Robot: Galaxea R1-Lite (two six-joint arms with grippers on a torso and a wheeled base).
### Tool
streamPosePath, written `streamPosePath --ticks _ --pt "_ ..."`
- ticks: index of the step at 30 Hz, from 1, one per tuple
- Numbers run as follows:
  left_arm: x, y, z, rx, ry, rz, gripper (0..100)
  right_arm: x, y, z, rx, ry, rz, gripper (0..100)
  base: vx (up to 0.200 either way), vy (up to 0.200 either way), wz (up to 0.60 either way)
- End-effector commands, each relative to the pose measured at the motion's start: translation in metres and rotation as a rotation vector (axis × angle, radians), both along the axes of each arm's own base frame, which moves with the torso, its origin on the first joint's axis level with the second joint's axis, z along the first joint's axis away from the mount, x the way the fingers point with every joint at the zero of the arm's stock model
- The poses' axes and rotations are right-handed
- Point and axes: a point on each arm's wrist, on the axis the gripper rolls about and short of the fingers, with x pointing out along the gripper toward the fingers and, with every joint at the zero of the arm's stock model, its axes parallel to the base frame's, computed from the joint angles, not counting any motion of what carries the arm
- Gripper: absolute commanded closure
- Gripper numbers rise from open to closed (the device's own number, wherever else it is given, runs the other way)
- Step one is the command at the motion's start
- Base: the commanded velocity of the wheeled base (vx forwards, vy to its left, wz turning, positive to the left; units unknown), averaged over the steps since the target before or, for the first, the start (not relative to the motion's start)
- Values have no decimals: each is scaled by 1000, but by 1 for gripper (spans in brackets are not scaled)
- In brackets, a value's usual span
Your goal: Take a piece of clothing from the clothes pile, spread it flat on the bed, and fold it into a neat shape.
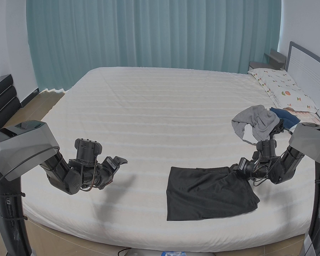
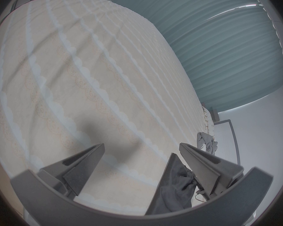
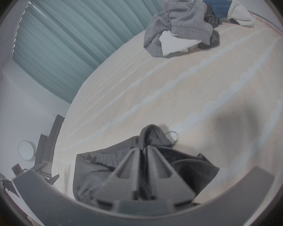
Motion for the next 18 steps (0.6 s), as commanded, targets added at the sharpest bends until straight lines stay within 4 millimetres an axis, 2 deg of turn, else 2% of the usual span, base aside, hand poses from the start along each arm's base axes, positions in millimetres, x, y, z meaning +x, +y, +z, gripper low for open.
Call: streamPosePath --ticks 1,10,18 --pt "0 0 -1 0 2 -1 0 1 -9 3 3 -13 -22 100 0 0 0" --pt "0 0 -1 0 2 -1 0 4 -23 8 42 -25 -84 100 0 0 0" --pt "0 0 -1 0 2 -1 0 6 -26 4 58 -17 -90 100 0 0 0"
